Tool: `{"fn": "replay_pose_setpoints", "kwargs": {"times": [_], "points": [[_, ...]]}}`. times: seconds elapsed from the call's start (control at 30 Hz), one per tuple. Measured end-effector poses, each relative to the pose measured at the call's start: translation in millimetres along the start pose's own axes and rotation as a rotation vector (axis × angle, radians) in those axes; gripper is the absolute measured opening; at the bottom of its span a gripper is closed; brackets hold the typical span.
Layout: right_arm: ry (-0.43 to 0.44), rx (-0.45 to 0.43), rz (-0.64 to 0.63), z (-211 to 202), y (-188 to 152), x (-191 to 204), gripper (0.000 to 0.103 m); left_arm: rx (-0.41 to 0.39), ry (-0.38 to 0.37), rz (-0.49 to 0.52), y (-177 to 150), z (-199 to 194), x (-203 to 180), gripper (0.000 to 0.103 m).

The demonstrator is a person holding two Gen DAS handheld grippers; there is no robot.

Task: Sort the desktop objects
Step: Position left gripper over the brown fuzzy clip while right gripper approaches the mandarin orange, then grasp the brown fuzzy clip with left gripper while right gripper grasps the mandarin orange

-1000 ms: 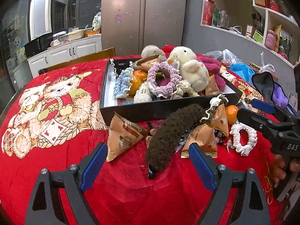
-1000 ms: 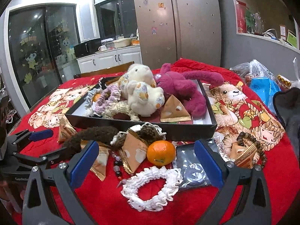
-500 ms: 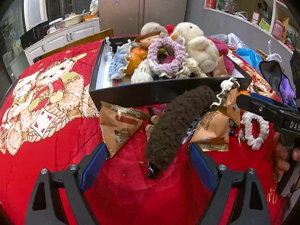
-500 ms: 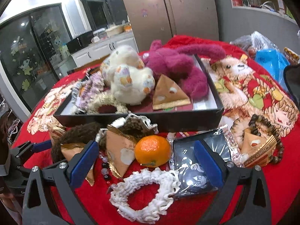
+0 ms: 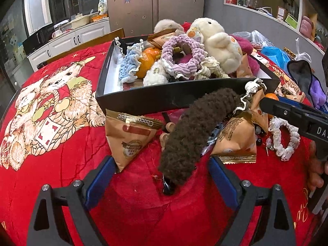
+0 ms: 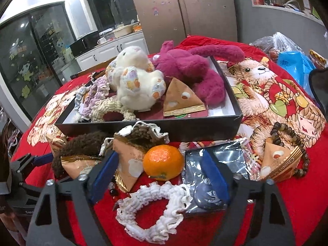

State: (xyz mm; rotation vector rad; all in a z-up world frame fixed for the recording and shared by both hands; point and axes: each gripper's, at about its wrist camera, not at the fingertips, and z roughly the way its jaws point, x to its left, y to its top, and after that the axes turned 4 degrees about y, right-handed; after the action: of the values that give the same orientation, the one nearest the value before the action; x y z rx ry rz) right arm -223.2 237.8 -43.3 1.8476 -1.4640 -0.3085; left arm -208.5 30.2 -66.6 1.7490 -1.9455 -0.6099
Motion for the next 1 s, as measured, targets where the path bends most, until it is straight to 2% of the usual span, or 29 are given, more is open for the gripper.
{"fn": "replay_pose_setpoints", "kwargs": {"times": [0.03,0.13,0.2,0.27,0.3,0.33,0.37,0.73,1.0], "points": [[0.013,0.007,-0.016,1,0,3,0.065,-0.001,-0.001,0.000,0,0,0,0.094],[-0.014,0.004,-0.046,-2,-2,10,0.058,-0.004,-0.011,-0.008,0,-1,2,0.094],[-0.033,-0.004,-0.065,-6,-4,13,0.053,-0.012,-0.021,-0.018,-1,-3,4,0.089],[-0.051,-0.011,-0.064,-10,-6,13,0.039,-0.030,-0.004,-0.037,-2,-8,7,0.065],[-0.046,-0.003,-0.059,-11,-7,12,0.039,-0.035,-0.011,-0.041,-3,-10,8,0.057],[-0.036,0.006,-0.060,-11,-8,11,0.039,-0.040,-0.016,-0.045,-3,-12,9,0.039],[-0.037,0.001,-0.063,-12,-9,11,0.039,-0.043,-0.014,-0.044,-4,-13,9,0.035],[-0.019,-0.048,-0.065,-33,-8,16,0.039,-0.086,-0.027,-0.049,-4,-27,9,0.031],[-0.012,-0.043,-0.085,-33,-9,20,0.039,-0.116,-0.045,-0.063,-2,-37,11,0.030]]}}
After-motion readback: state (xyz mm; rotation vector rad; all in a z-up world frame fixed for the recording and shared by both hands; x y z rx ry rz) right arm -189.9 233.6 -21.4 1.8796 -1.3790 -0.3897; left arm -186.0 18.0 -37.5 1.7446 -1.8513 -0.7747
